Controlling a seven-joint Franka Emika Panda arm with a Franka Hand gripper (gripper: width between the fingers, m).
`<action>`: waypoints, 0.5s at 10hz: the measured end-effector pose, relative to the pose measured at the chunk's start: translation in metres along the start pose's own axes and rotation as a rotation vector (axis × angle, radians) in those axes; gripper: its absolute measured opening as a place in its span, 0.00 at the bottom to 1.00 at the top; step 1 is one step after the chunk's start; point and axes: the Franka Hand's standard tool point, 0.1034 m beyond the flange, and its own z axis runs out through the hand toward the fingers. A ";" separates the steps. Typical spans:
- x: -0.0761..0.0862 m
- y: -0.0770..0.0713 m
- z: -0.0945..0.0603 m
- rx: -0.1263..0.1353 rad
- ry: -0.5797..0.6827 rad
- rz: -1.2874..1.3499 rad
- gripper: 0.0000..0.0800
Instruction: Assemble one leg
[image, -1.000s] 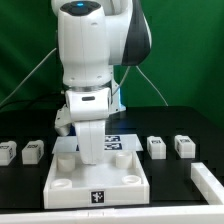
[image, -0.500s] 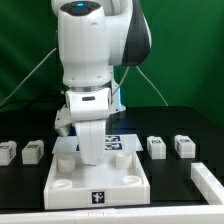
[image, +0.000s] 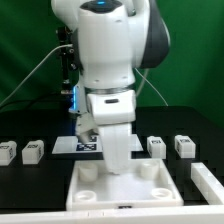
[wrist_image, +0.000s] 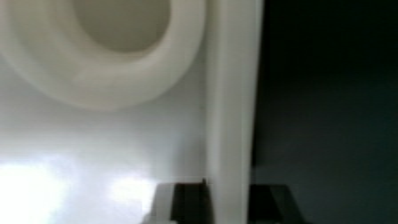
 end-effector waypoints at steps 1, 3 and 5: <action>0.012 0.007 0.001 -0.008 0.001 -0.008 0.09; 0.024 0.008 0.004 0.005 0.002 -0.031 0.08; 0.030 0.008 0.005 0.039 0.001 -0.043 0.08</action>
Offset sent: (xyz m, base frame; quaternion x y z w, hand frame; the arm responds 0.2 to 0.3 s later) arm 0.0256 0.0236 -0.0027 0.0041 0.0003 -0.0509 0.9987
